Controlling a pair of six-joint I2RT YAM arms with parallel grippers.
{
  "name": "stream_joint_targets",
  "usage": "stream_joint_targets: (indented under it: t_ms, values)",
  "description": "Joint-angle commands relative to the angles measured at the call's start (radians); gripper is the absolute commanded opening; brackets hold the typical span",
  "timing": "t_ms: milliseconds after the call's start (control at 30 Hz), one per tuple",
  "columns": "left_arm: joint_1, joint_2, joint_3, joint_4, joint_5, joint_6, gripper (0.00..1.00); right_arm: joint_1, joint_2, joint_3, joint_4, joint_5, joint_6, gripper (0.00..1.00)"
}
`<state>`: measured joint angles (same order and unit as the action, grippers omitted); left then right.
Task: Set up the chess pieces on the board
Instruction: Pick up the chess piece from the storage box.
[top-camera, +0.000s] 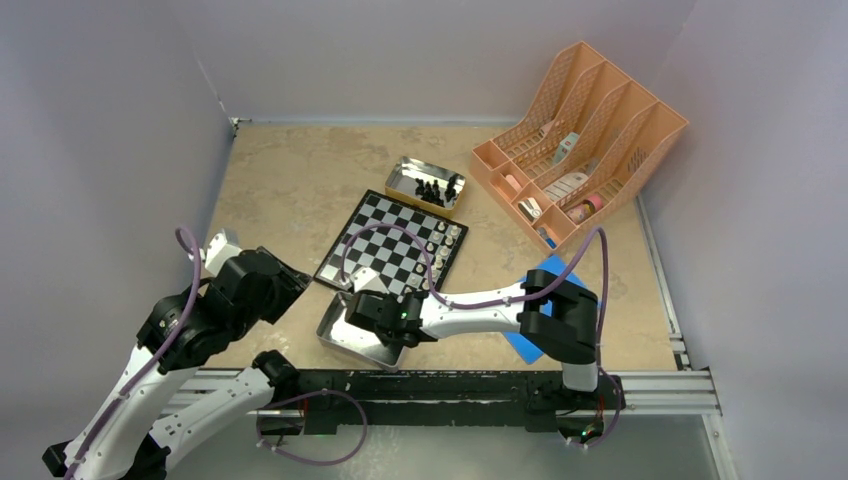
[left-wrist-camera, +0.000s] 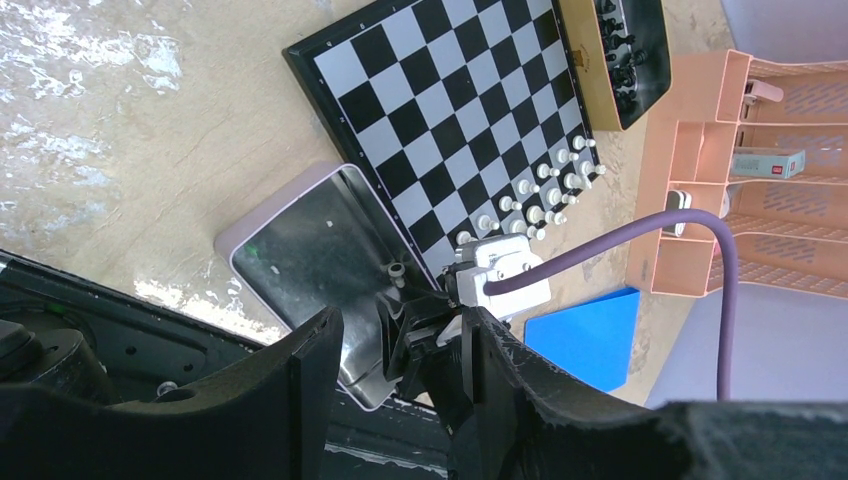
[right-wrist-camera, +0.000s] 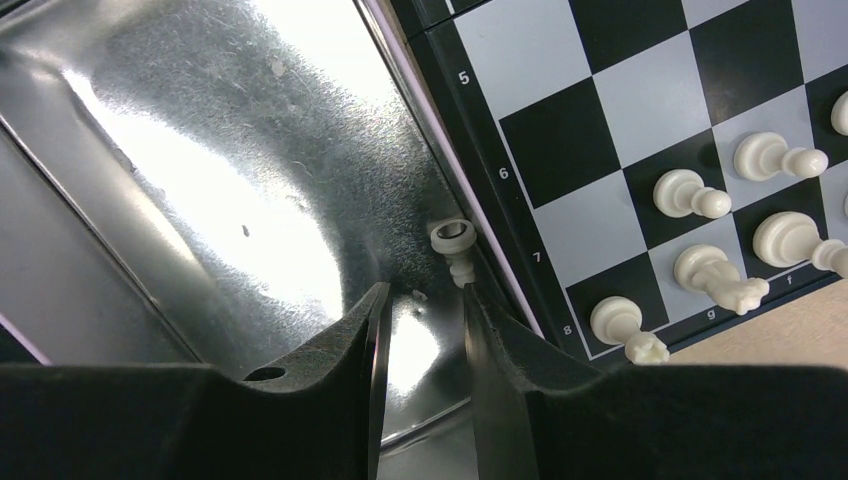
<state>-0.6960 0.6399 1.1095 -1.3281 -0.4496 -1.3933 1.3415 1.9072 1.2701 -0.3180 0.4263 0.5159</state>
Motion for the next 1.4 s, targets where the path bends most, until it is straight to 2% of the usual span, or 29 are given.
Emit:
stream_joint_targets:
  t_ms: [0,600,933,1367]
  values:
    - [0.001,-0.006,0.038,-0.004,-0.013,0.007,0.47,0.001,0.002,0.034,-0.027,0.044,0.017,0.36]
    - [0.0,-0.004,0.046,-0.007,-0.014,0.004,0.46,0.001,0.039,0.039,-0.015,0.04,0.012,0.38]
    - [0.001,-0.017,0.047,-0.01,-0.012,0.002,0.46,-0.006,0.027,0.023,0.027,-0.008,0.003,0.29]
    - [0.0,-0.031,0.056,-0.039,-0.006,-0.004,0.46,-0.023,0.012,0.035,0.063,-0.022,0.07,0.31]
